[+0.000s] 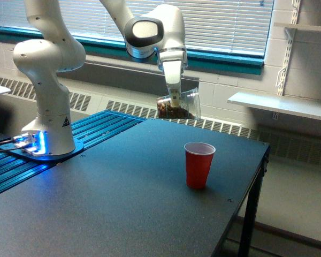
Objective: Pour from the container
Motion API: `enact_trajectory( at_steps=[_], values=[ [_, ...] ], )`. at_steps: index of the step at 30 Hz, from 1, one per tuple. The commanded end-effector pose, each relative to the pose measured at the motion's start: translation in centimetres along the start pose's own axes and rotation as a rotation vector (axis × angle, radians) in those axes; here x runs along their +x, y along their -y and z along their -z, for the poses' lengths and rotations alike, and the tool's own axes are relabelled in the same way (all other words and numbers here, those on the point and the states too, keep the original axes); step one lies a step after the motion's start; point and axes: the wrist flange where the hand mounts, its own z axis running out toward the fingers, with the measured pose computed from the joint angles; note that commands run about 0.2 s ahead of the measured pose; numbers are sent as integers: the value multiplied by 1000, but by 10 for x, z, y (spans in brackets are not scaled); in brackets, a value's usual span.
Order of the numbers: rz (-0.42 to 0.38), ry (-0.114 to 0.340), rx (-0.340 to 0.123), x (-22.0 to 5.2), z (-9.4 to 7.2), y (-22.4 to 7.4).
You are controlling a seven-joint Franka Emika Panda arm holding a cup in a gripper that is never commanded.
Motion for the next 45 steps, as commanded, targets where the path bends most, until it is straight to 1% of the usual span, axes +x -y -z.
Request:
enact_trajectory(
  at_steps=[1, 14, 26, 35, 45],
  values=[
    [-33, -1, -31, 2, -1, 4],
    [0, 5, -88, 2, -3, 13],
    [33, -3, -122, 4, -1, 24],
    [69, 4, -151, 2, -1, 27],
    [88, 6, -189, -1, -2, 30]
  ],
)
